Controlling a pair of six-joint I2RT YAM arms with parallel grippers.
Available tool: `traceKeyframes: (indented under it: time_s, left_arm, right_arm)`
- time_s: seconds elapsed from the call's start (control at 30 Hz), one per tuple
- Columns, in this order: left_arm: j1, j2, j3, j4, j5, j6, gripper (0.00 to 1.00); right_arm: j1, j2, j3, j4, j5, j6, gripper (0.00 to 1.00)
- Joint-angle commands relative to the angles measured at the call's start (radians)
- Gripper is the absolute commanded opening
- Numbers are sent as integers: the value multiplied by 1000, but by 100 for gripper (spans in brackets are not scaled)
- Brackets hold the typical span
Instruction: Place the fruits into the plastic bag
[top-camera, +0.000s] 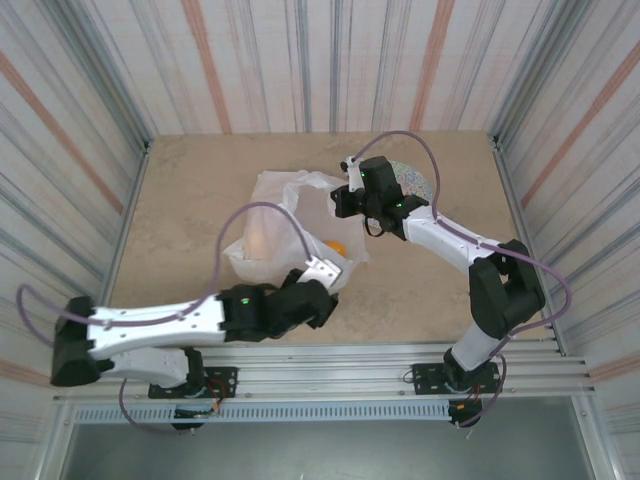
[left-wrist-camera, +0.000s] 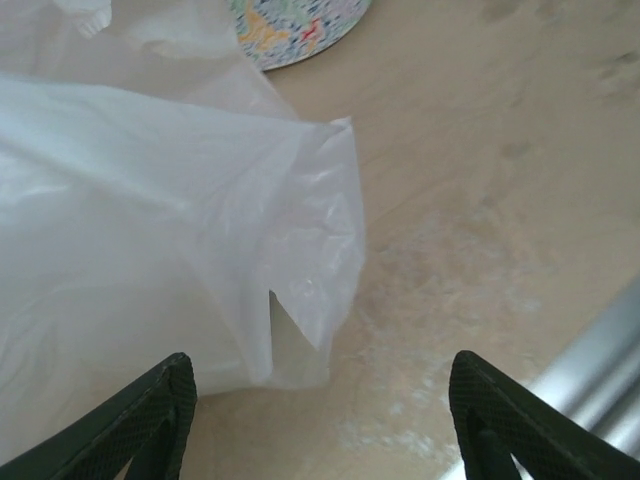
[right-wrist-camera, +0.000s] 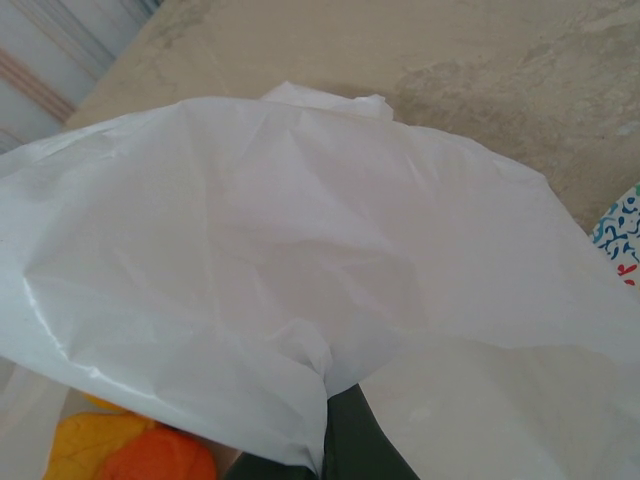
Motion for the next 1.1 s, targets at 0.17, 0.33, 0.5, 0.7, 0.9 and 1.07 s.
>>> traceKeyframes:
  time_s: [0.17,0.33,0.5,0.7,0.9,1.07]
  left_arm:
    - [58,99,72,17,-143,52,64]
    - [129,103,29,114,-34,89,56]
    - [169,118,22,191,66,130,31]
    - [215,73,47,192,130,171,0]
    - [335,-77,51,201,220,173,0]
    - [510,-195,71,197,339,124,0]
  right_arm:
    - [-14,-27,-5,22,-24,36,0]
    - [-19,-25,-14,30,-30,41,0]
    - [-28,-29,-10,29,-31,47,0]
    - [-46,-42,27,7,-61,77,0]
    - [-63,-79,76,-8,-107,128,0]
    - [-70,-103,137,-13,-143,168,0]
